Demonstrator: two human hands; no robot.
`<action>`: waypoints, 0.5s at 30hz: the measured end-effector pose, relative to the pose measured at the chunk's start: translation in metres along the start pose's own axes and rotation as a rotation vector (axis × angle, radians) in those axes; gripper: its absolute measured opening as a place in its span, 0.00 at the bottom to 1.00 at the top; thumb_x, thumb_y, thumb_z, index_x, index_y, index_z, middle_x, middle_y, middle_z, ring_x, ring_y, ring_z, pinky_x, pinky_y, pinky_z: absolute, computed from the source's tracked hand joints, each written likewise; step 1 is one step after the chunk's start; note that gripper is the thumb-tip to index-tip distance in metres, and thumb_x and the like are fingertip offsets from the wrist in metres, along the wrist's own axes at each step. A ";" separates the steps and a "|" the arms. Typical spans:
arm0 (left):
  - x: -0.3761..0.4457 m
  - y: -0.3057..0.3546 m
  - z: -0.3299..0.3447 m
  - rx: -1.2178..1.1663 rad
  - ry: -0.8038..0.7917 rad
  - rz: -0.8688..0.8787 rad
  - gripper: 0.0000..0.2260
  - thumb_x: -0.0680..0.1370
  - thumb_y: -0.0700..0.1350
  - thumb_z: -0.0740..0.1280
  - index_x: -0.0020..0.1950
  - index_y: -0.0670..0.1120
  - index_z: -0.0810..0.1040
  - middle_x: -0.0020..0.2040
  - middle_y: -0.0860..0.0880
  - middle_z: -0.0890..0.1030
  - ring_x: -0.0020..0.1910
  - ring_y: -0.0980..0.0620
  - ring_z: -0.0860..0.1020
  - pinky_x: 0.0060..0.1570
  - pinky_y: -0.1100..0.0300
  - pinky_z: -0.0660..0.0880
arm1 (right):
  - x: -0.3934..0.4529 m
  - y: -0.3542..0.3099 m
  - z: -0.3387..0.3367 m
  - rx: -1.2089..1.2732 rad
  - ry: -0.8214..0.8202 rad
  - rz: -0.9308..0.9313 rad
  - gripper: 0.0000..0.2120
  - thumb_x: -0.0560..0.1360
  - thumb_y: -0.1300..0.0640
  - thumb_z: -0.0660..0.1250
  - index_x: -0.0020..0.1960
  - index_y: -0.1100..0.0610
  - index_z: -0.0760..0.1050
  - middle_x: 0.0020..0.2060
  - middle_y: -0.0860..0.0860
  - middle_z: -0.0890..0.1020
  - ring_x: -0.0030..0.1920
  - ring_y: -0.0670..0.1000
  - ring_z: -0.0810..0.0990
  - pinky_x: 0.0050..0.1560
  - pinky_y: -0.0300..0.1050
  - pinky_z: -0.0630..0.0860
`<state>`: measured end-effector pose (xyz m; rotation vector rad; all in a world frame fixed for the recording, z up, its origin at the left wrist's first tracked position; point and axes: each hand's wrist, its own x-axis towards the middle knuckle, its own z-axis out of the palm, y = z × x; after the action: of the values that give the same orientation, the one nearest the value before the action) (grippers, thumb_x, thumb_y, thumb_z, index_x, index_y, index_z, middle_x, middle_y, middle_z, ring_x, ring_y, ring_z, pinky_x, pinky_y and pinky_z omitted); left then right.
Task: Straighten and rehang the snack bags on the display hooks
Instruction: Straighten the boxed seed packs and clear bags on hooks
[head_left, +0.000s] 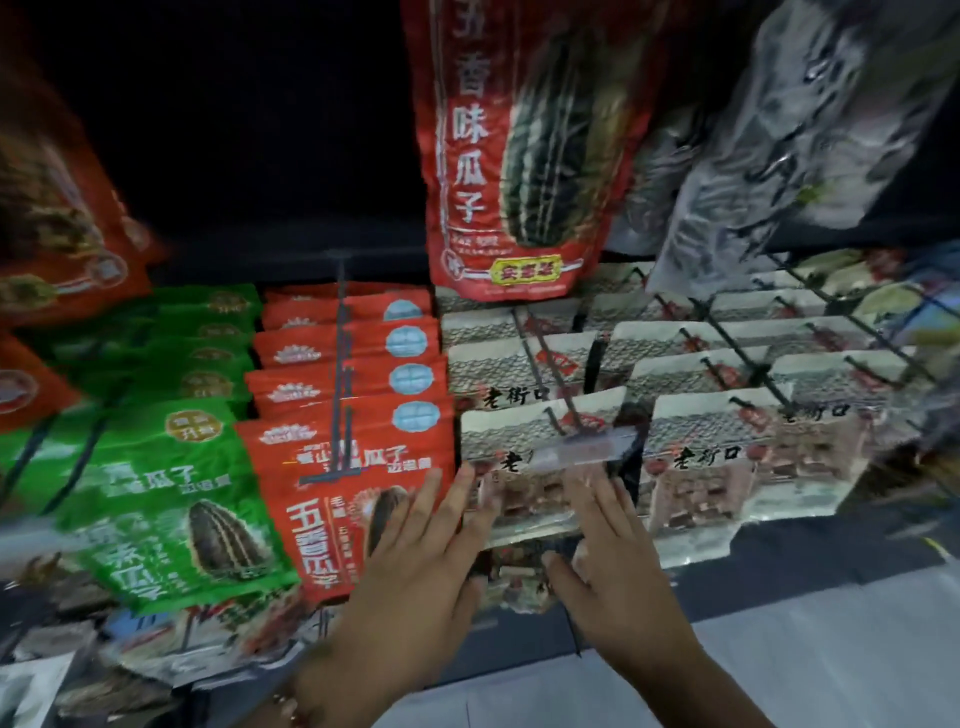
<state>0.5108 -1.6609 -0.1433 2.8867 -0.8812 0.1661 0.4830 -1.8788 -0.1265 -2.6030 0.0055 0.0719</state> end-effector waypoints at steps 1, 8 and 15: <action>0.009 0.011 -0.001 0.018 0.029 -0.020 0.30 0.79 0.56 0.57 0.80 0.53 0.53 0.81 0.48 0.47 0.79 0.43 0.47 0.75 0.48 0.50 | 0.004 0.009 -0.004 0.000 -0.008 -0.019 0.34 0.80 0.42 0.57 0.75 0.37 0.37 0.72 0.35 0.30 0.76 0.45 0.31 0.76 0.47 0.45; 0.069 0.053 0.001 0.047 0.102 -0.235 0.37 0.74 0.48 0.68 0.79 0.48 0.54 0.80 0.42 0.48 0.78 0.37 0.47 0.75 0.41 0.52 | 0.045 0.024 -0.020 0.030 0.076 -0.217 0.41 0.78 0.48 0.64 0.79 0.46 0.38 0.76 0.44 0.31 0.78 0.49 0.38 0.75 0.45 0.51; 0.099 0.053 0.007 0.035 0.134 -0.341 0.30 0.77 0.50 0.57 0.79 0.47 0.59 0.80 0.41 0.48 0.78 0.36 0.49 0.72 0.39 0.61 | 0.081 0.020 -0.016 0.287 0.162 -0.232 0.32 0.76 0.49 0.65 0.77 0.50 0.59 0.79 0.46 0.46 0.78 0.45 0.45 0.75 0.46 0.59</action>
<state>0.5628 -1.7600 -0.1322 2.9595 -0.3589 0.3379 0.5647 -1.9036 -0.1276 -2.2979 -0.2120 -0.2087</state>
